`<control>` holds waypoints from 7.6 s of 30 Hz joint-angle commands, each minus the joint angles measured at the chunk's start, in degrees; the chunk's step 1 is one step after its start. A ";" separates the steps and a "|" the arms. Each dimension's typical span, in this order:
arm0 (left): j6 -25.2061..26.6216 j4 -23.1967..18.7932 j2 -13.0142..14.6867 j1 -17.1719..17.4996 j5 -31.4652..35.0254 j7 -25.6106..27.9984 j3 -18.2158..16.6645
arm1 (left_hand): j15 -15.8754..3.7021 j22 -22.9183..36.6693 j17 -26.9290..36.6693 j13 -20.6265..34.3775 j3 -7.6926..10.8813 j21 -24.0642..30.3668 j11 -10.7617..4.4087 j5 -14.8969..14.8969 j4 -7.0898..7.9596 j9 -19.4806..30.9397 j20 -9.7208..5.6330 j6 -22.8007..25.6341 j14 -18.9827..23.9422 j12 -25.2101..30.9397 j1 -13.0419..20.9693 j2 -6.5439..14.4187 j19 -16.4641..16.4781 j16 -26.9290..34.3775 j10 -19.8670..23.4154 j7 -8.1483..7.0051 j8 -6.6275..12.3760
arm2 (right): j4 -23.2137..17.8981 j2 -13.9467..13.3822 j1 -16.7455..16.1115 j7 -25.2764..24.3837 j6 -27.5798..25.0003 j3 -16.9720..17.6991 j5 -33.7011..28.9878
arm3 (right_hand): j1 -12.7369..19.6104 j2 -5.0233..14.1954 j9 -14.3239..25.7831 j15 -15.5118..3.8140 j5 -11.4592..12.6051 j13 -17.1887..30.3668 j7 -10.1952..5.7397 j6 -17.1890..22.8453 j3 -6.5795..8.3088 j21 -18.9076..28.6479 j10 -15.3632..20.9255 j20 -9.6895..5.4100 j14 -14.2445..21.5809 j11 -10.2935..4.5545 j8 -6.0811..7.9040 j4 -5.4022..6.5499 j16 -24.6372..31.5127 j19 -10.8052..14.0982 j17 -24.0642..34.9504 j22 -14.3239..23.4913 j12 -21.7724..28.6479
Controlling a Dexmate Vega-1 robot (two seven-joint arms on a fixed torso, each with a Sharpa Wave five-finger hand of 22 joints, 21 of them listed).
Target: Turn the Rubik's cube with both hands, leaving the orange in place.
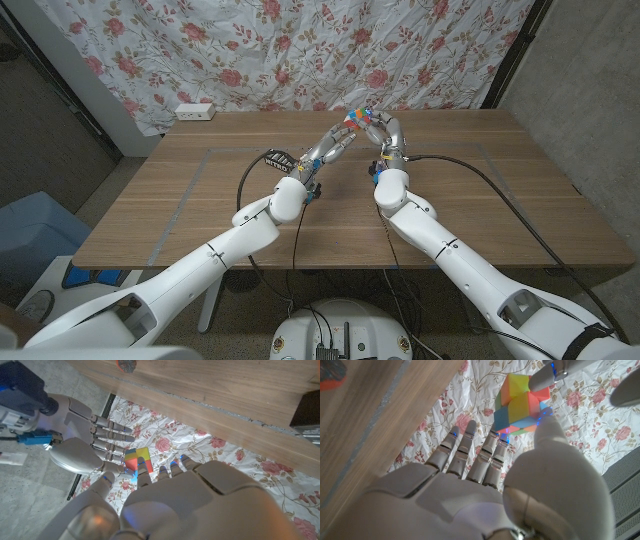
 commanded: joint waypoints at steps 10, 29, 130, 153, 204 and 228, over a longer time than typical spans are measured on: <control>3.65 -4.84 2.13 1.75 0.24 -0.83 -0.98 | -0.22 -0.02 0.16 0.12 0.62 0.34 0.53 -0.22 0.05 0.08 0.20 0.12 -5.44 0.04 0.23 6.31 -0.50 -0.02 -0.08 0.16 -0.11 | -0.21 -1.31 0.02 0.42 -0.58 0.84 0.44 | 2.82 3.45 0.07 -7.85 0.21 0.11 -2.88 2.81 -0.18 0.23 0.75 0.12 0.07 -1.05 0.06 0.25 0.05 0.17 0.10 0.16 0.11; 2.61 -7.77 4.64 3.21 -1.44 -0.20 -4.64 | -0.36 -0.04 0.12 0.11 0.79 0.59 0.32 -0.28 -0.06 0.07 0.44 -0.41 -4.83 0.32 0.30 6.19 0.36 0.13 0.93 -0.06 -0.28 | -2.71 -4.03 -0.07 2.39 -3.48 1.57 0.77 | 2.15 3.30 -0.02 -7.68 0.15 0.02 -2.88 2.10 -0.53 0.20 -0.04 0.33 -0.42 -0.99 -0.35 0.45 -0.22 0.06 0.06 0.16 -0.19; -15.67 -2.78 3.00 17.88 -27.87 8.57 -22.47 | -0.79 -0.19 -0.04 0.04 1.61 0.77 0.12 -0.49 -0.59 0.04 0.36 -2.42 -1.34 0.30 0.57 5.53 4.27 0.20 3.76 1.76 -0.14 | -29.12 -28.73 -0.14 35.21 -28.30 -6.67 -19.35 | -0.39 0.91 -0.53 -6.88 1.10 -0.45 -2.85 -3.49 -1.77 0.10 -6.01 1.72 -3.48 -0.96 -4.03 0.24 -3.03 -1.33 -0.48 0.16 -0.98; -17.93 0.14 3.49 17.28 -31.73 4.82 -22.91 | -0.93 -0.20 -0.05 0.04 1.56 0.78 0.02 -0.55 -0.63 0.04 0.65 -2.82 -0.91 0.17 0.51 5.21 4.99 0.12 3.95 1.98 -0.30 | -26.20 -27.92 1.74 39.87 -28.53 -11.68 -26.17 | -1.03 0.83 -0.49 -7.01 1.31 -0.64 -2.85 -3.63 -1.64 0.43 -6.30 1.10 -3.32 -0.92 -4.29 0.44 -3.49 -0.17 -0.41 0.16 -0.76; -26.29 8.96 1.63 17.16 -37.12 0.73 -23.10 | -0.58 -0.23 -0.04 0.06 1.52 0.71 0.45 -0.64 -0.71 0.07 1.32 -2.41 -0.31 0.04 0.50 5.01 6.29 0.03 4.25 2.64 -0.04 | -25.34 -26.83 1.22 46.31 -29.26 -13.55 -30.66 | -2.61 -0.03 -1.01 -4.18 1.85 -1.25 -2.78 -11.11 -1.33 0.03 -14.78 1.44 -6.75 1.07 -8.33 0.43 -6.42 -1.39 -0.13 0.16 -2.17; -25.64 10.37 2.15 16.05 -38.30 -0.33 -23.25 | -0.53 -0.22 -0.02 0.07 1.56 0.63 0.75 -0.63 -0.59 0.10 1.37 -1.94 0.07 0.02 0.45 5.17 6.71 0.04 4.46 2.88 0.03 | -23.55 -27.79 4.61 54.12 -26.16 -14.73 -30.55 | -7.86 -3.55 -1.06 2.46 4.90 -3.19 -0.85 -24.34 -2.16 -0.56 -31.46 2.95 -16.31 5.27 -15.22 1.53 -12.16 -8.25 0.90 0.18 -2.33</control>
